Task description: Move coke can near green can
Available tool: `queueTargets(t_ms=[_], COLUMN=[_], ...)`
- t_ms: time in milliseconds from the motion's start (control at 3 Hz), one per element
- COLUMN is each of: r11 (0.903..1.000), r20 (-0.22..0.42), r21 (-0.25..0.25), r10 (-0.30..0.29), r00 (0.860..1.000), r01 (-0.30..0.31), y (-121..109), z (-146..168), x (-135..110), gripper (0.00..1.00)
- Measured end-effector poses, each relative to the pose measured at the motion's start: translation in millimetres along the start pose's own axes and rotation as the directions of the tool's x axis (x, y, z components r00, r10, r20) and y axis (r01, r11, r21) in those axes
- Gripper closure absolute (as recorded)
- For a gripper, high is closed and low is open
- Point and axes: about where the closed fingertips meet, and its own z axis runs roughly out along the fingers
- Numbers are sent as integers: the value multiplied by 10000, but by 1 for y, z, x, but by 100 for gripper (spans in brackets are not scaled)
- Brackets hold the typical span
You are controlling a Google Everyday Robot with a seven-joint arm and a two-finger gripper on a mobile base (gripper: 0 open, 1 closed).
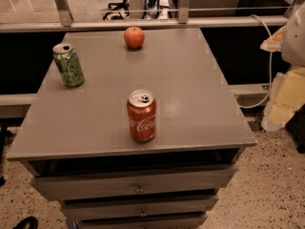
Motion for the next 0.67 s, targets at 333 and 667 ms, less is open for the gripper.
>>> queueTargets(t_ms=[333, 667], r11=[10000, 9991], r20=[38, 695], r21=[27, -183], r10=[8, 394], r00=[10000, 9968], r01=[-8, -382], y=[0, -1], z=[0, 24], x=[-1, -5], gripper=[0, 0])
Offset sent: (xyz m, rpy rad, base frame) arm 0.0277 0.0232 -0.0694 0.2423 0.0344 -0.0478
